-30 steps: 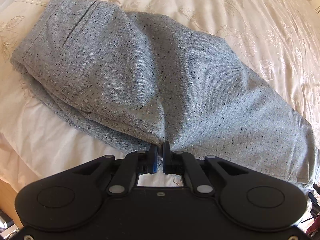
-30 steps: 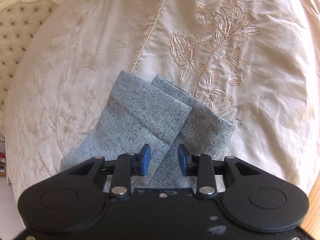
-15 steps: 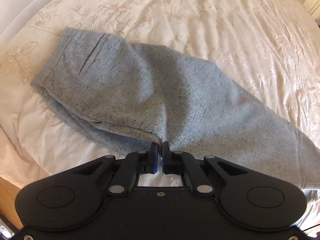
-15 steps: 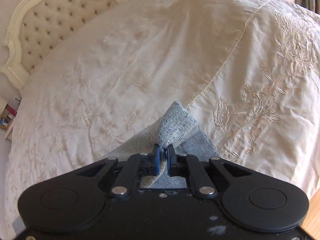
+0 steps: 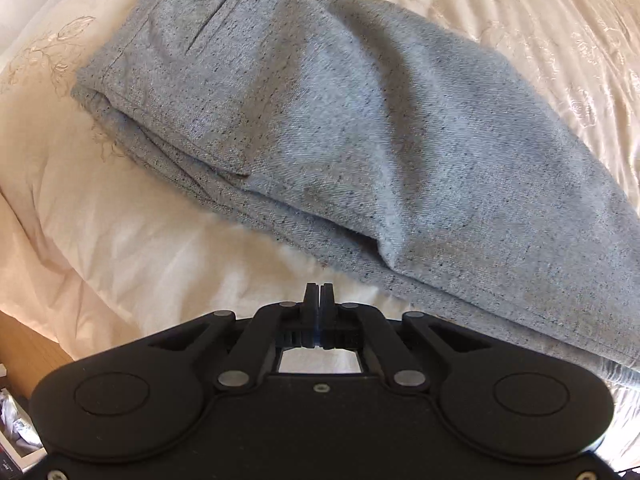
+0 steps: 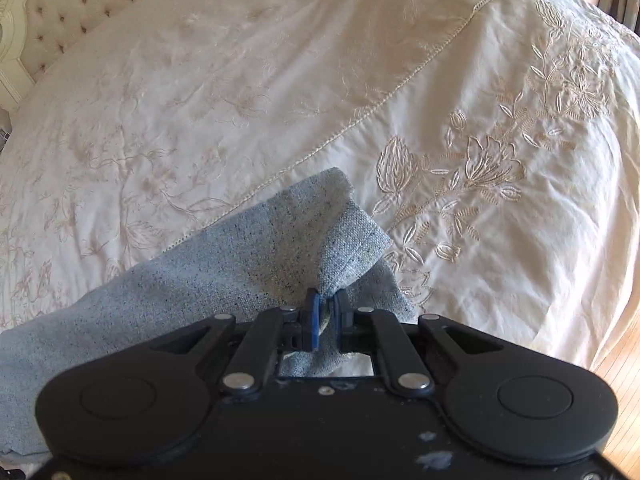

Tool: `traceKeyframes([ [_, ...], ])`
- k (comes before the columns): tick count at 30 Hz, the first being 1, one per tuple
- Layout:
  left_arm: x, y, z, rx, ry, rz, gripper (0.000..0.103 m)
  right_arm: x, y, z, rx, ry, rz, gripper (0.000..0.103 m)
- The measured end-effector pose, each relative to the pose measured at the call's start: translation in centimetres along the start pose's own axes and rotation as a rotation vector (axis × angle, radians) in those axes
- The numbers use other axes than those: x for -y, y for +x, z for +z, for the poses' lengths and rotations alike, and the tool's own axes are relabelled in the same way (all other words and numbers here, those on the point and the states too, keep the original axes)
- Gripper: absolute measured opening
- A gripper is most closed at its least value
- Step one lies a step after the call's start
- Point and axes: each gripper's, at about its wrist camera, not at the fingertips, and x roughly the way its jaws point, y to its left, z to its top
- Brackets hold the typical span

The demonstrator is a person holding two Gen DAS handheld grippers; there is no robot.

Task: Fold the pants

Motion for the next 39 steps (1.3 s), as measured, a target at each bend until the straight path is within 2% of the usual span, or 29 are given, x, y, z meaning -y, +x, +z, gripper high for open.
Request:
traceKeyframes([
  [2, 0.7, -0.3, -0.1, -0.007, 0.02, -0.027, 0.003, 0.1, 1.6, -0.3, -0.066, -0.011, -0.036, 0.007],
  [4, 1.5, -0.5, -0.4, -0.011, 0.034, -0.057, 0.012, 0.4, 3.5, -0.8, -0.141, 0.017, -0.07, 0.008],
  [5, 1.9, -0.6, -0.6, -0.007, 0.033, -0.072, 0.012, 0.6, 3.9, -1.0, -0.155, 0.036, -0.074, 0.008],
  [9, 3.1, -0.3, -1.1, -0.023, -0.001, -0.156, 0.013, 0.4, 3.8, -1.3, -0.143, 0.035, -0.069, 0.008],
  [13, 3.0, 0.6, -1.2, -0.039, -0.035, -0.182, 0.032, 0.6, 2.9, -0.9, -0.111, 0.046, -0.047, 0.008],
  [16, 3.4, 0.5, -0.9, -0.028, -0.042, -0.22, 0.035, 0.7, 0.8, 0.0, -0.062, 0.077, -0.008, 0.008],
  [18, 3.2, 0.1, -0.5, 0.011, -0.047, -0.203, 0.037, 0.6, -0.5, 0.5, -0.036, 0.08, 0.011, 0.008],
  [20, 2.4, 0.0, 0.1, 0.052, -0.101, -0.177, 0.038, 0.5, -1.0, 1.0, -0.027, 0.084, 0.021, 0.008],
  [22, 1.2, 0.2, 0.7, 0.066, -0.162, -0.161, 0.044, 0.4, -1.2, 1.2, -0.024, 0.083, 0.023, 0.008],
  [24, -0.5, 0.3, 1.3, 0.067, -0.198, -0.148, 0.045, 0.3, -1.1, 1.3, -0.027, 0.084, 0.02, 0.008],
  [35, -1.6, 2.0, 3.5, 0.046, -0.254, -0.138, 0.045, 0.3, -0.7, 1.0, -0.038, 0.086, 0.012, 0.008],
  [36, -1.5, 2.2, 3.6, 0.047, -0.251, -0.13, 0.042, 0.2, -0.7, 1.1, -0.039, 0.085, 0.011, 0.008],
  [37, -1.5, 2.4, 3.9, 0.05, -0.245, -0.119, 0.015, 0.2, -0.6, 1.1, -0.041, 0.084, 0.01, 0.008],
  [38, -1.4, 2.5, 4.1, 0.048, -0.237, -0.113, 0.004, 0.2, -0.5, 1.1, -0.045, 0.083, 0.008, 0.008],
  [39, -1.3, 2.2, 4.3, 0.06, -0.242, -0.12, 0.005, 0.2, -0.2, 1.2, -0.05, 0.081, 0.008, 0.008],
])
